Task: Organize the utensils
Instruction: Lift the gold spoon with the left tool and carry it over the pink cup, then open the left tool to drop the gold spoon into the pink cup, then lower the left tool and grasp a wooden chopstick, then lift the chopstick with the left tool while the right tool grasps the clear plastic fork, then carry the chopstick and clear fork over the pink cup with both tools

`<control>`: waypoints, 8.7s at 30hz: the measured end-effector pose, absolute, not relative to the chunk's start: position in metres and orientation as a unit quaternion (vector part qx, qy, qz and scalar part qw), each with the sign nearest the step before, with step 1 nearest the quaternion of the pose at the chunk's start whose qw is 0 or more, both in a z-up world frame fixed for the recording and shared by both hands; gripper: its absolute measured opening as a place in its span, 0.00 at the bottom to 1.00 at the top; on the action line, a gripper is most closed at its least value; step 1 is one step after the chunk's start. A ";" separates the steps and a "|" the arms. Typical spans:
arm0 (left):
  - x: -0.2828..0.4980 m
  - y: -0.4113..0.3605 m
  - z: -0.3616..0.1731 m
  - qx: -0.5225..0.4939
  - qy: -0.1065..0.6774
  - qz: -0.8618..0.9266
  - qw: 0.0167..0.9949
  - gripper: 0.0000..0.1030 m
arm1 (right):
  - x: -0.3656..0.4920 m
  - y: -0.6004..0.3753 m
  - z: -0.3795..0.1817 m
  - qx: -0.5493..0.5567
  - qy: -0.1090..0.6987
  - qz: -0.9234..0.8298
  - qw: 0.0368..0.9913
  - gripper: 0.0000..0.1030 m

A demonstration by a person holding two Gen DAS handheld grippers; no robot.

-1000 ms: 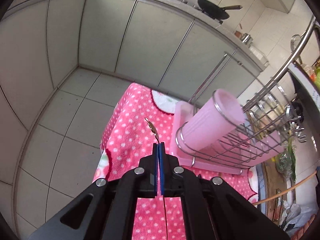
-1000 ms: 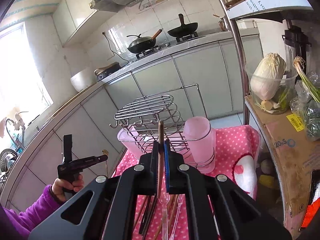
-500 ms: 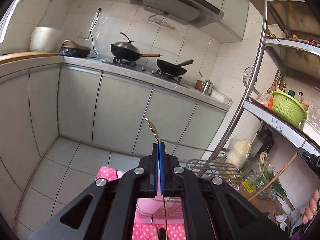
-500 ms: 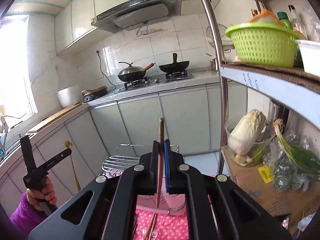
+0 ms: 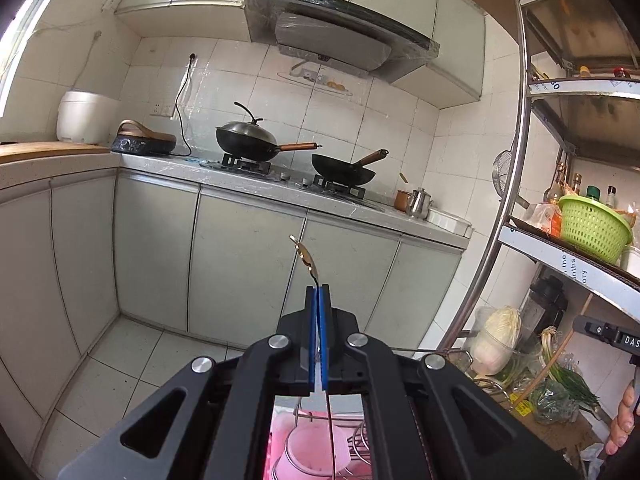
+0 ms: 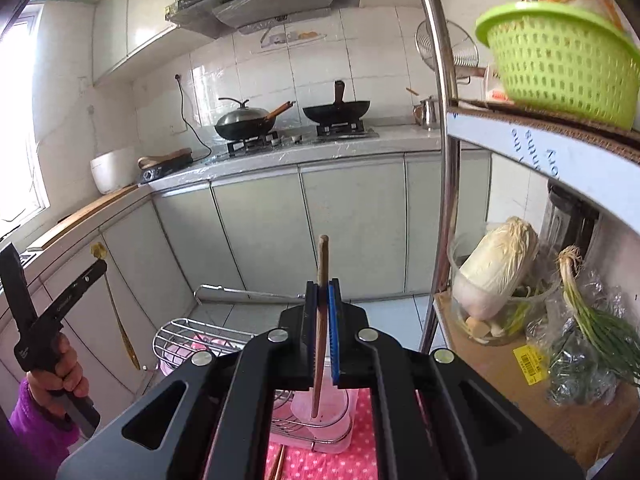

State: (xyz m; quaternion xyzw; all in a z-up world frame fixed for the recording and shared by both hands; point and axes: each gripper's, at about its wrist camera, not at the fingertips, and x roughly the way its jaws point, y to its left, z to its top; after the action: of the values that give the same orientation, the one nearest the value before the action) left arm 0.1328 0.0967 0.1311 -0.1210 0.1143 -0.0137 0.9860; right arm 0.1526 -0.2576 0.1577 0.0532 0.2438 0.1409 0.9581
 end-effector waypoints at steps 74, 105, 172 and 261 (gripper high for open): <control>0.048 0.060 -0.061 -0.159 0.426 -0.082 0.887 0.34 | 0.068 -0.240 -0.037 0.151 0.455 0.194 0.856 0.38; 0.102 0.029 -0.135 -0.173 0.578 -0.092 0.792 0.13 | 0.092 -0.218 -0.126 0.194 0.539 0.179 0.800 0.06; 0.079 0.127 0.012 -0.182 0.366 -0.114 0.906 0.05 | 0.075 -0.250 0.016 0.166 0.344 0.182 0.906 0.04; 0.172 0.090 0.066 -0.098 0.299 -0.068 0.947 0.05 | 0.177 -0.242 0.047 0.160 0.297 0.142 0.931 0.09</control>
State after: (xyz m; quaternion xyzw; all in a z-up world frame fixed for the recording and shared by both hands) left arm 0.1722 0.0896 0.0663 -0.0979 0.2994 -0.0684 0.9466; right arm 0.1768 -0.2419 0.0469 0.1600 0.2968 0.1418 0.9307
